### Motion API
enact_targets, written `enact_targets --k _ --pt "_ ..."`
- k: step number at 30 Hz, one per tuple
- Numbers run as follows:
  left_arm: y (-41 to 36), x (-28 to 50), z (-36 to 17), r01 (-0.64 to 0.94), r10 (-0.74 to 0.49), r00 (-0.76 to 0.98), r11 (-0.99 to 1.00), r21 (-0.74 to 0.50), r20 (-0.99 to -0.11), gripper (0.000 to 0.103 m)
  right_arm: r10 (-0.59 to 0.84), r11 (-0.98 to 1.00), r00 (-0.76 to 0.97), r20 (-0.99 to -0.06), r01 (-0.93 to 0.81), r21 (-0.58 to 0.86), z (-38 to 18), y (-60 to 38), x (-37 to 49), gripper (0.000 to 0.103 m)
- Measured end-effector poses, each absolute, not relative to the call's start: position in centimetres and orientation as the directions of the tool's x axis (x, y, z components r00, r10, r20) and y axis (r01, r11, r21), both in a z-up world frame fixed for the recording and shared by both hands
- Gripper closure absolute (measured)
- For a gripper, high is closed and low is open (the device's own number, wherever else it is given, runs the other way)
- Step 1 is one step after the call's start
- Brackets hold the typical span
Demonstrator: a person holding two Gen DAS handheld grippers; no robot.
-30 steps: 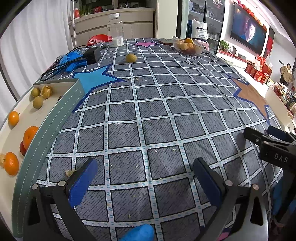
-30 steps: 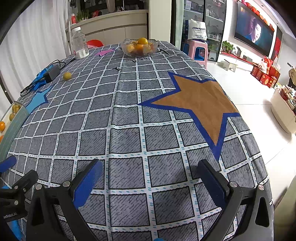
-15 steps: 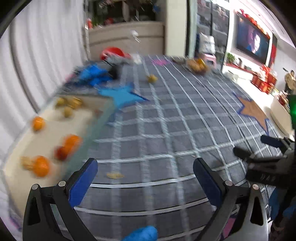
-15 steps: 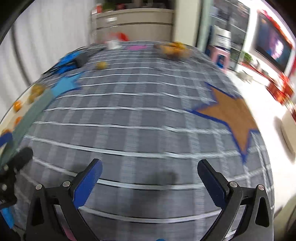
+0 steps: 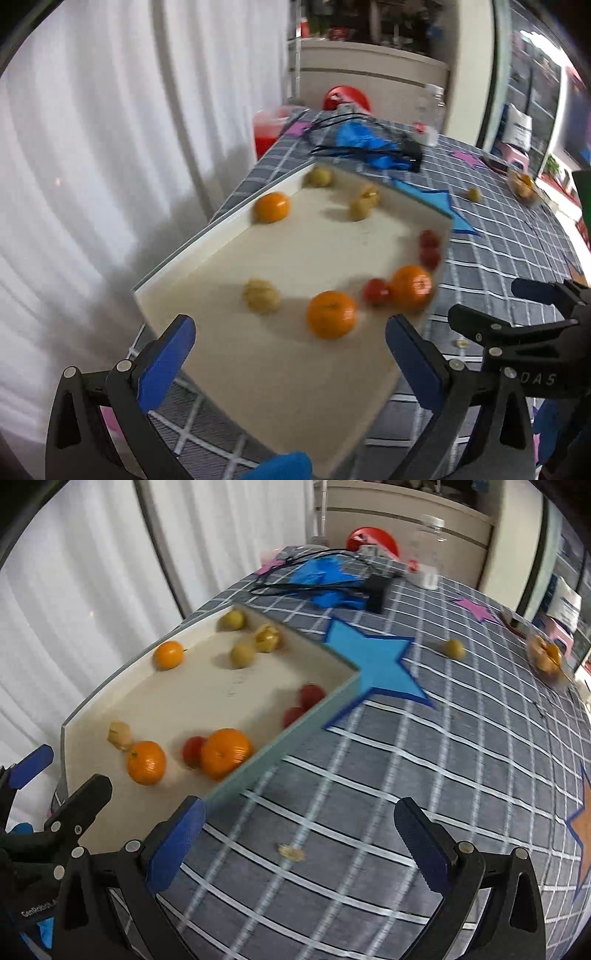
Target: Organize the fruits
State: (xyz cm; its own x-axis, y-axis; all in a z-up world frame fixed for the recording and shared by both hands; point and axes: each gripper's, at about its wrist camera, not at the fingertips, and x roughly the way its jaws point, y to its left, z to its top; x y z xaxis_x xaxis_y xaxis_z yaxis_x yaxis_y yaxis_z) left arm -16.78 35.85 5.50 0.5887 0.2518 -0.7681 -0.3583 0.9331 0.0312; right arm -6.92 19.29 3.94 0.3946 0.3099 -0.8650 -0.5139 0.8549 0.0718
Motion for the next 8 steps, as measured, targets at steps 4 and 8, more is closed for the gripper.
enact_targets --k 4,8 --pt "36.7 -16.9 5.0 -0.378 0.266 0.578 0.925 0.036 -0.771 0.000 0.285 0.854 0.405 -0.869 -0.518 0.039 4.0 20.4 -6.9 0.000" --pt "36.8 -17.2 5.1 -0.361 0.255 0.607 0.932 0.025 -0.753 0.000 0.280 0.860 0.407 -0.870 -0.509 0.039 4.0 20.5 -5.8 0.000"
